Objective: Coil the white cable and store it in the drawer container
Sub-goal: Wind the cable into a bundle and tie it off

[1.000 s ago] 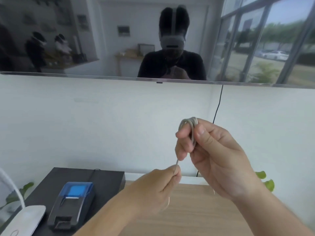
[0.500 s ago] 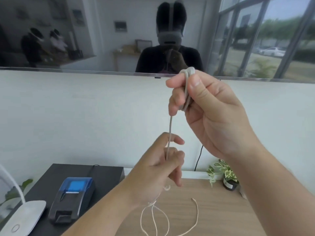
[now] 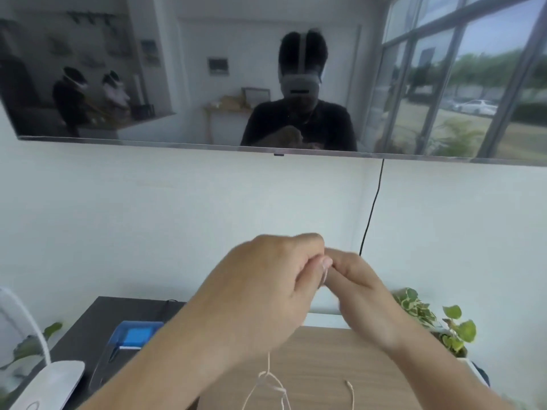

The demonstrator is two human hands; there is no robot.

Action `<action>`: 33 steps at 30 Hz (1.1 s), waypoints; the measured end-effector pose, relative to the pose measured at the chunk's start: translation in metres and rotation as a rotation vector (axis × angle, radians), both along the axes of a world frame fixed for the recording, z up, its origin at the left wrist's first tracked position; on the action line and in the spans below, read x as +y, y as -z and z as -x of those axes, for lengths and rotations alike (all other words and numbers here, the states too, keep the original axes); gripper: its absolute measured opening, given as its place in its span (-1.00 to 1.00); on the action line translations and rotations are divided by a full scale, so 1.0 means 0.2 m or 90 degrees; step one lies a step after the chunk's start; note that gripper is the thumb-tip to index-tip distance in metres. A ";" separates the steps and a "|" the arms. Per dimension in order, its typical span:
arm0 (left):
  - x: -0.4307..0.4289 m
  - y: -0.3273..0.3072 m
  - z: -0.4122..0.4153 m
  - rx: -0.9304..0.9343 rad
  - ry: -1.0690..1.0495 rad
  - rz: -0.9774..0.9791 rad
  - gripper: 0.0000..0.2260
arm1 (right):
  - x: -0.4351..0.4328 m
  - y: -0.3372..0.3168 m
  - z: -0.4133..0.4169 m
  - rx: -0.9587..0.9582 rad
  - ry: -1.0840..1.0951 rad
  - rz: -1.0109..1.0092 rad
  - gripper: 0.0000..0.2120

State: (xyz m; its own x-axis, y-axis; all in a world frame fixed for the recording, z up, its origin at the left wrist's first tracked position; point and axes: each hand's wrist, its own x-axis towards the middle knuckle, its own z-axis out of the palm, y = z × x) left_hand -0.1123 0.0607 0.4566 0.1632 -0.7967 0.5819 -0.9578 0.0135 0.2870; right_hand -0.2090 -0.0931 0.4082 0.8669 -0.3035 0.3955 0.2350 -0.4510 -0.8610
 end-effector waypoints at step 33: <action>0.02 0.31 0.11 0.140 0.060 0.000 -0.71 | 0.02 -0.18 0.05 -0.115 0.067 -0.040 -0.68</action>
